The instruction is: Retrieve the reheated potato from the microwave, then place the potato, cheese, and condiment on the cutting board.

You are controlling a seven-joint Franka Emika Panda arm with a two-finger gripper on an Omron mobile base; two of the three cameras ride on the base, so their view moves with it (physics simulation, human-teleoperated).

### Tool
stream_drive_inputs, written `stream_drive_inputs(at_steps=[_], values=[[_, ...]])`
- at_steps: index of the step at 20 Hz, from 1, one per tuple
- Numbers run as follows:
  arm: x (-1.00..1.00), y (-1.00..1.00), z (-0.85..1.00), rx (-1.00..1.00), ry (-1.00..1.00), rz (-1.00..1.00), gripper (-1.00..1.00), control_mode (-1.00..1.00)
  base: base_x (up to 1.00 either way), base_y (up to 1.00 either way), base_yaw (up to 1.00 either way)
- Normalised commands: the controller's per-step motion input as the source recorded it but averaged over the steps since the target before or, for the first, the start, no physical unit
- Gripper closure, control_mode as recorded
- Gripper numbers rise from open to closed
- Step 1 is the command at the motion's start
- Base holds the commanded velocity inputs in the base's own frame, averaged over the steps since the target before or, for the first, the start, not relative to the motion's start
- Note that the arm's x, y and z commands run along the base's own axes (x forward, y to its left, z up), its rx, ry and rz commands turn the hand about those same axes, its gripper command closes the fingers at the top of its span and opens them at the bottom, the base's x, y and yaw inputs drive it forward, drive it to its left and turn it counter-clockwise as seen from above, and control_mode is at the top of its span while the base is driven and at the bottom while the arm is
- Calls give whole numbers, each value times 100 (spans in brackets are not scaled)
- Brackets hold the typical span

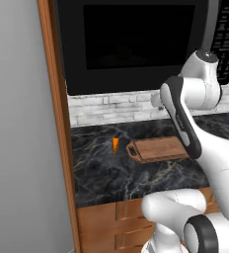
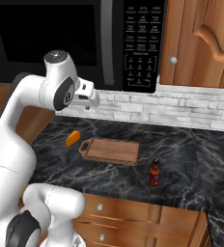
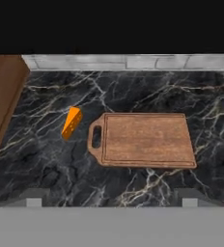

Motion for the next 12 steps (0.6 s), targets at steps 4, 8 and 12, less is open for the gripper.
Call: stream_drive_inputs(at_steps=[4,8,12], values=[[-4,-63,65,-13,-43,-8,-100,-100,0,0,0],[0,-64,71,-10,-27,-13,-100,-100,0,0,0],[0,-51,69,0,-18,-11,-100,-100,0,0,0]])
